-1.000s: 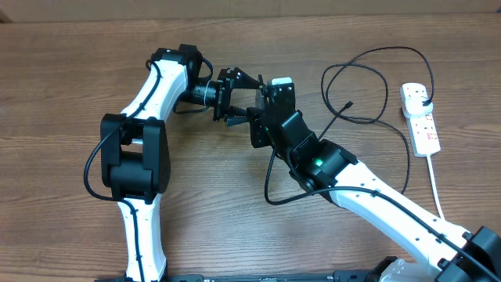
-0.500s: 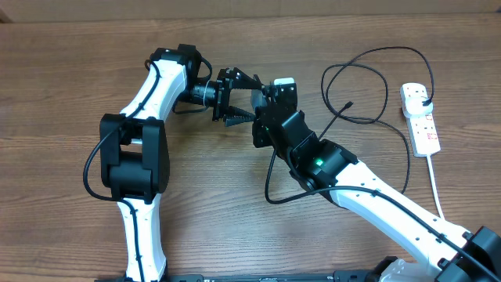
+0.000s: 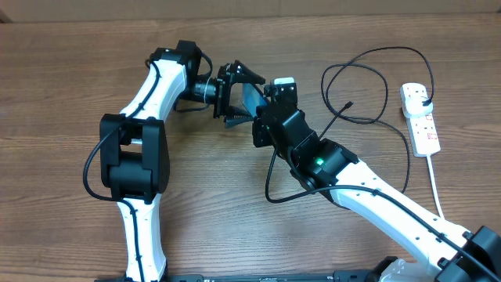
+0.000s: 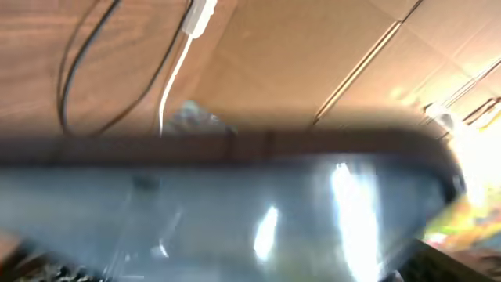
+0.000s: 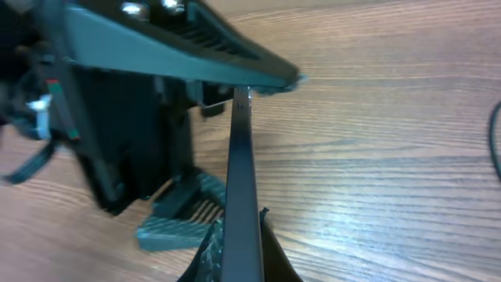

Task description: Plug charger to phone and switch on socket

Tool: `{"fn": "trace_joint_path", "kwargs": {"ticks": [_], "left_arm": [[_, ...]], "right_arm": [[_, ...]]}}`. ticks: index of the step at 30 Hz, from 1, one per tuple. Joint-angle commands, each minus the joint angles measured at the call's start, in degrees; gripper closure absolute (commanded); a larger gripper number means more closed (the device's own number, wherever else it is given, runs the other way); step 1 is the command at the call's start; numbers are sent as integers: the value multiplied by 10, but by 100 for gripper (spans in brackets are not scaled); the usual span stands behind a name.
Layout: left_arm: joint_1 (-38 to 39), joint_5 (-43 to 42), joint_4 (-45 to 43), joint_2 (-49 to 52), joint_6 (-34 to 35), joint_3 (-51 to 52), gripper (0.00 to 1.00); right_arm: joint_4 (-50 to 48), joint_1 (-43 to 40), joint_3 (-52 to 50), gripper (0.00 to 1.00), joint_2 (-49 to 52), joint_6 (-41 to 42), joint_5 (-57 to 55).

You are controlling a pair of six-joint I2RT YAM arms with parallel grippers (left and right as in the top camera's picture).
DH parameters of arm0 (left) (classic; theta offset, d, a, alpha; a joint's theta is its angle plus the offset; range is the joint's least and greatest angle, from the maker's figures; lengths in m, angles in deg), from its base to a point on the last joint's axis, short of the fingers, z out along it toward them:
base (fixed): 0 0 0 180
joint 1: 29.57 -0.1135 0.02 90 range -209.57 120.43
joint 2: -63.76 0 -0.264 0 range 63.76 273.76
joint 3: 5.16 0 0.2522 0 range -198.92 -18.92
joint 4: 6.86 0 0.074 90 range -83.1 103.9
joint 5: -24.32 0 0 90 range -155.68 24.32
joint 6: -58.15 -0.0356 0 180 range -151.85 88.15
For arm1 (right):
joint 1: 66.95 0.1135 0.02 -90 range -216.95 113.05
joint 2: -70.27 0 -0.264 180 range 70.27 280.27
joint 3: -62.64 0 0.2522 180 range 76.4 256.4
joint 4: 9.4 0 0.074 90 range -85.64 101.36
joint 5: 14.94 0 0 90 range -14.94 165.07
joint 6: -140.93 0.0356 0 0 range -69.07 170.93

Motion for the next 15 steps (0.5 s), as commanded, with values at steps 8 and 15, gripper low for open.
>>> {"fn": "trace_joint_path", "kwargs": {"ticks": [8, 15], "left_arm": [[-53, 79, -103, -7, 65, -74, 0], [-97, 129, -72, -72, 14, -191, 0]], "right_arm": [[-5, -77, 31, 96, -43, 47, 20], [116, -190, 31, 96, -139, 156, 53]]}}
